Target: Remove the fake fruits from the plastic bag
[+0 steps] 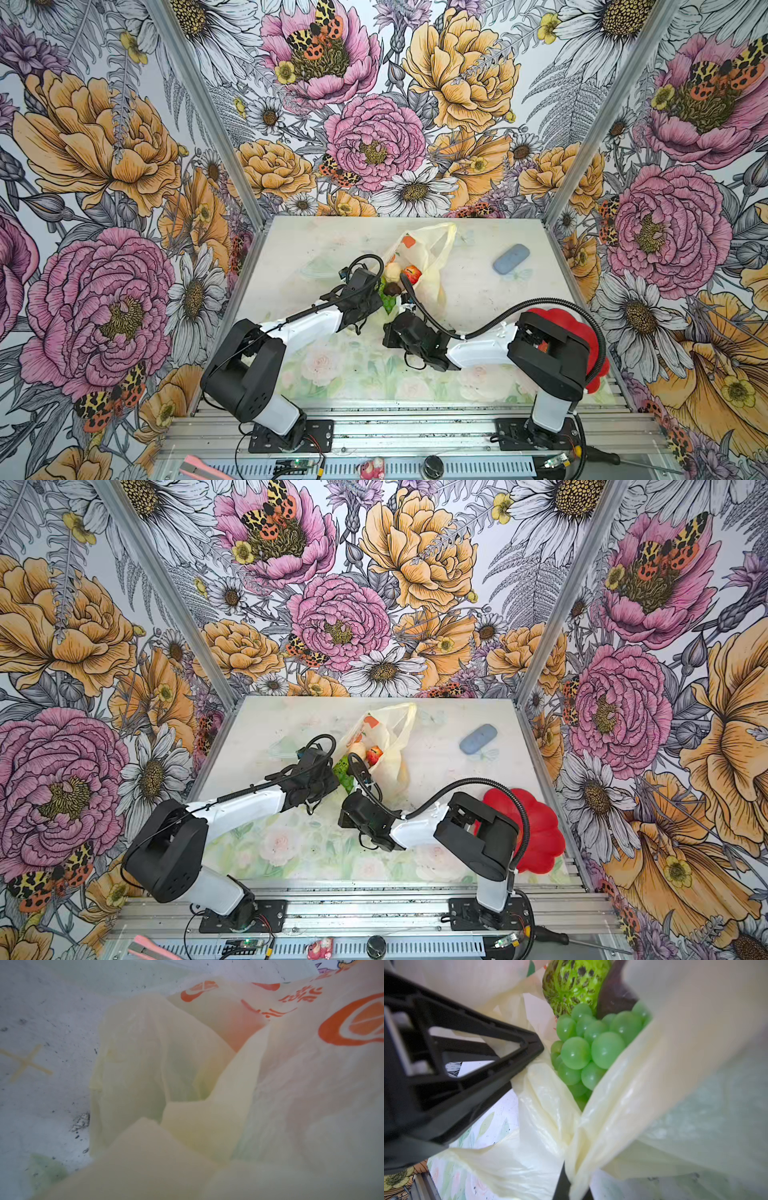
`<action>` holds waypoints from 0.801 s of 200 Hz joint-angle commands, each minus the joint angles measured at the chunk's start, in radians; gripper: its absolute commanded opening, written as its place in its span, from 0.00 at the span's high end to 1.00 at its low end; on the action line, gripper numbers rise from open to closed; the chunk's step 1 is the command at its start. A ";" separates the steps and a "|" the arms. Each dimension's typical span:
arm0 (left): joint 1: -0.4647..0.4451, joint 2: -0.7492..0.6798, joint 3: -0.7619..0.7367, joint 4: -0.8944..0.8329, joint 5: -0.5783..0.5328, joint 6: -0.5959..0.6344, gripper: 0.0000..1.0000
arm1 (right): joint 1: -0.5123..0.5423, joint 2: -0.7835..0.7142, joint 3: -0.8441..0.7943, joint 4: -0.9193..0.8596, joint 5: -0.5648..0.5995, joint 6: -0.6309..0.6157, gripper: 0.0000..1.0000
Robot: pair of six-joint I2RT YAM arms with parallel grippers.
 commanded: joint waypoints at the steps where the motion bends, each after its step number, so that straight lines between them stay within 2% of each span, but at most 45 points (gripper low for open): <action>1: 0.006 -0.060 -0.013 0.003 0.046 0.026 0.99 | -0.022 0.047 0.024 -0.001 0.063 -0.055 1.00; 36: 0.011 -0.192 -0.055 -0.030 0.078 0.039 1.00 | -0.064 0.052 0.045 -0.041 0.152 -0.095 1.00; 68: 0.052 -0.317 -0.126 -0.032 0.147 0.036 1.00 | -0.122 0.029 0.019 -0.048 0.180 -0.092 1.00; 93: 0.103 -0.375 -0.170 -0.037 0.169 0.052 1.00 | -0.136 -0.001 -0.002 -0.046 0.174 -0.099 1.00; 110: 0.121 -0.372 -0.184 -0.011 0.180 0.082 1.00 | -0.134 -0.034 -0.025 0.001 0.114 -0.127 1.00; 126: 0.119 -0.343 -0.168 -0.003 0.178 0.122 1.00 | -0.134 -0.083 -0.045 0.033 0.022 -0.159 0.80; 140: 0.117 -0.315 -0.153 -0.004 0.166 0.152 1.00 | -0.126 -0.150 -0.074 0.043 -0.034 -0.186 0.57; 160: 0.121 -0.283 -0.140 -0.012 0.138 0.186 1.00 | -0.118 -0.265 -0.108 -0.003 -0.078 -0.231 0.38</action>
